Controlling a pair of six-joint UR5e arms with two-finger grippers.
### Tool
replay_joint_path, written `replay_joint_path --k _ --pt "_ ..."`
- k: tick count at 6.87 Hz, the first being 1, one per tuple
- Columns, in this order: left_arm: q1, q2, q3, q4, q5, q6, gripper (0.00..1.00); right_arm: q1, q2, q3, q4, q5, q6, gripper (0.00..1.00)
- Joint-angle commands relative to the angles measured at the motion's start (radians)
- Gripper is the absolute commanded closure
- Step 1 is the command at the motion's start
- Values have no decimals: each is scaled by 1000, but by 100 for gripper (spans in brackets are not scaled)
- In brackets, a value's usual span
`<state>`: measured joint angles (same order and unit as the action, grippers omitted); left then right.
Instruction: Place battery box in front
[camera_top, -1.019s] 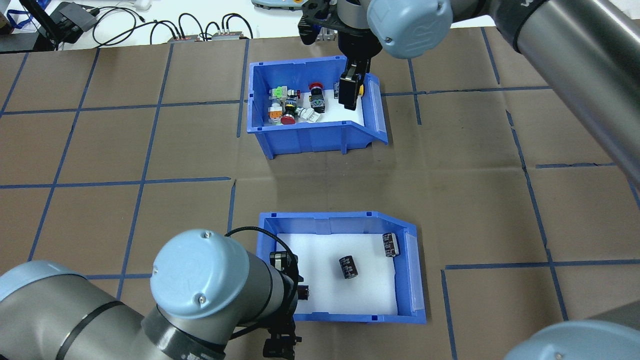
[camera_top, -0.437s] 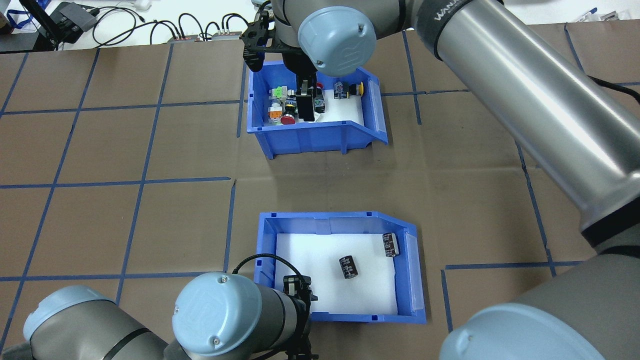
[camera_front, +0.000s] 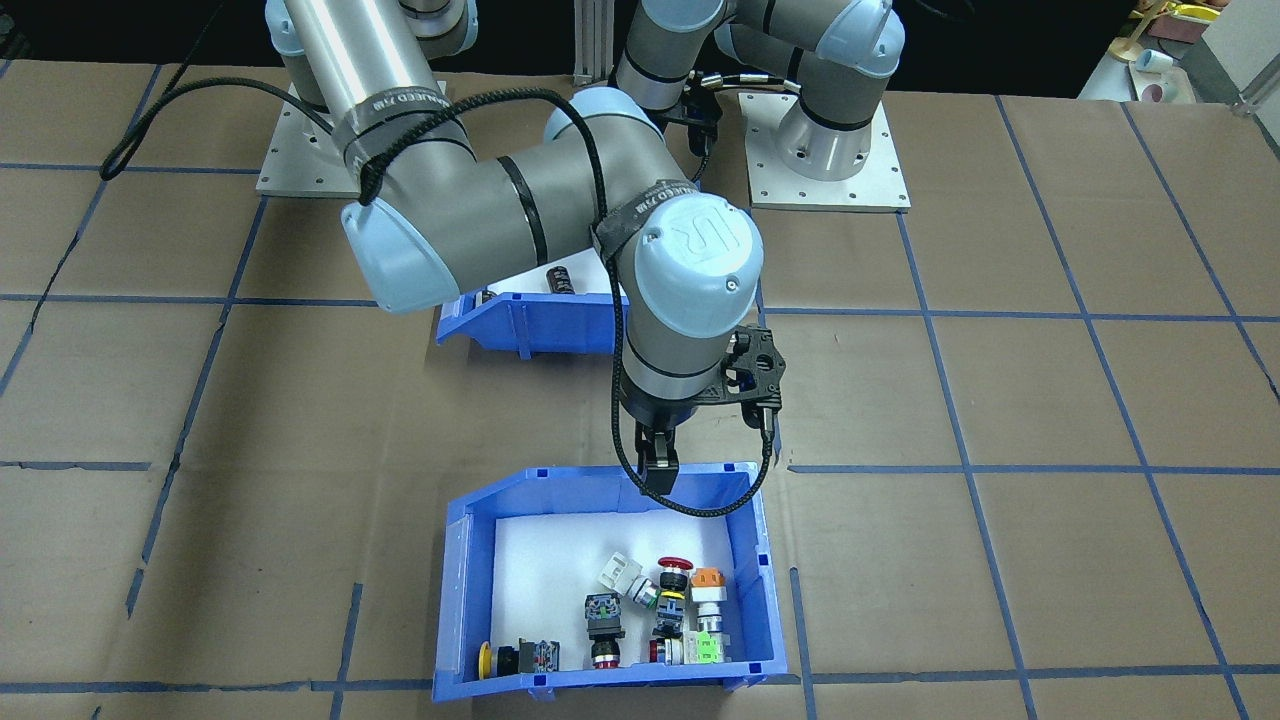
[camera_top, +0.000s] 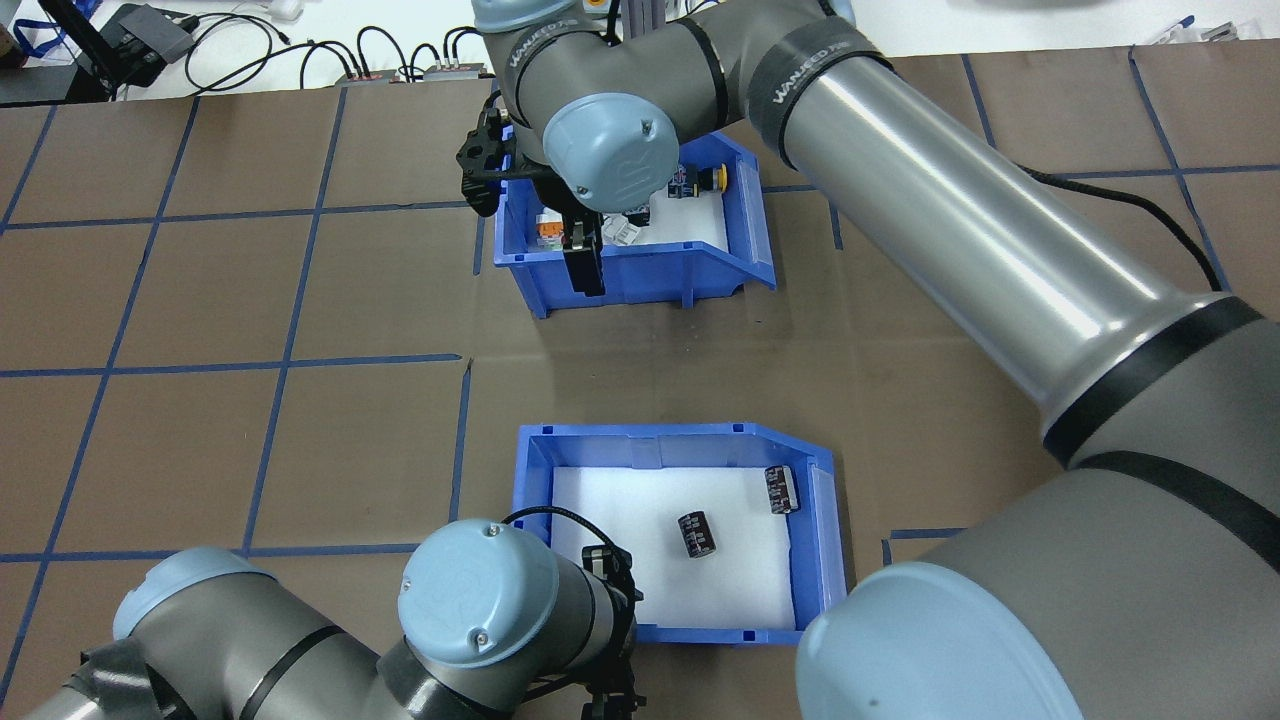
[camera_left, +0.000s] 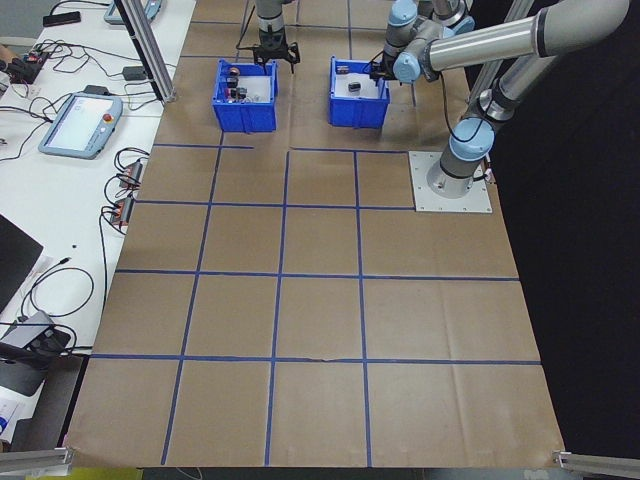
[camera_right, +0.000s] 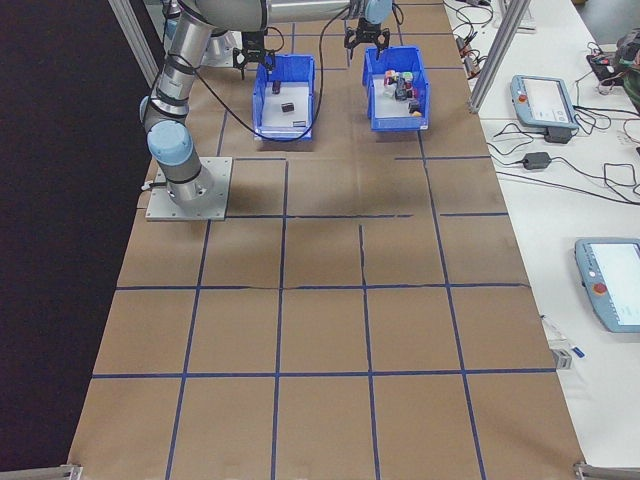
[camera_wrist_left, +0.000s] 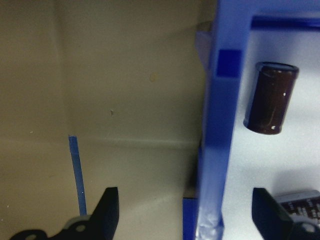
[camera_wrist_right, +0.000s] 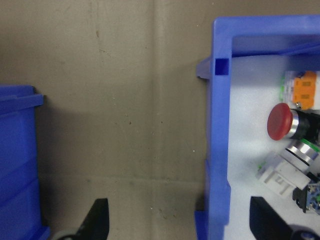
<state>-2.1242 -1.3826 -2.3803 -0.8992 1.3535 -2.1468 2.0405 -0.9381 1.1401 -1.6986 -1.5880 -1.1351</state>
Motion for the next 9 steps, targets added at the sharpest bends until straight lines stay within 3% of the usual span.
replay_joint_path --k 1,3,4,6,7,8,9 --pt "0 -44 -2 26 3 -2 18 10 42 9 -27 -3 0 0" --pt "0 -46 -2 29 3 2 68 0 67 46 -154 -13 1 0" --pt "0 -44 -7 29 9 5 94 -5 67 47 -164 -36 0 3" --pt "0 -29 -2 33 24 1 100 -16 61 47 -164 -79 -6 51" --pt "0 -7 -4 34 76 13 100 -17 61 43 -164 -76 -9 71" --pt "15 37 1 25 87 18 100 -19 58 29 -162 -75 -11 88" --pt "48 100 0 -7 88 65 100 -22 55 15 -162 -73 -21 94"
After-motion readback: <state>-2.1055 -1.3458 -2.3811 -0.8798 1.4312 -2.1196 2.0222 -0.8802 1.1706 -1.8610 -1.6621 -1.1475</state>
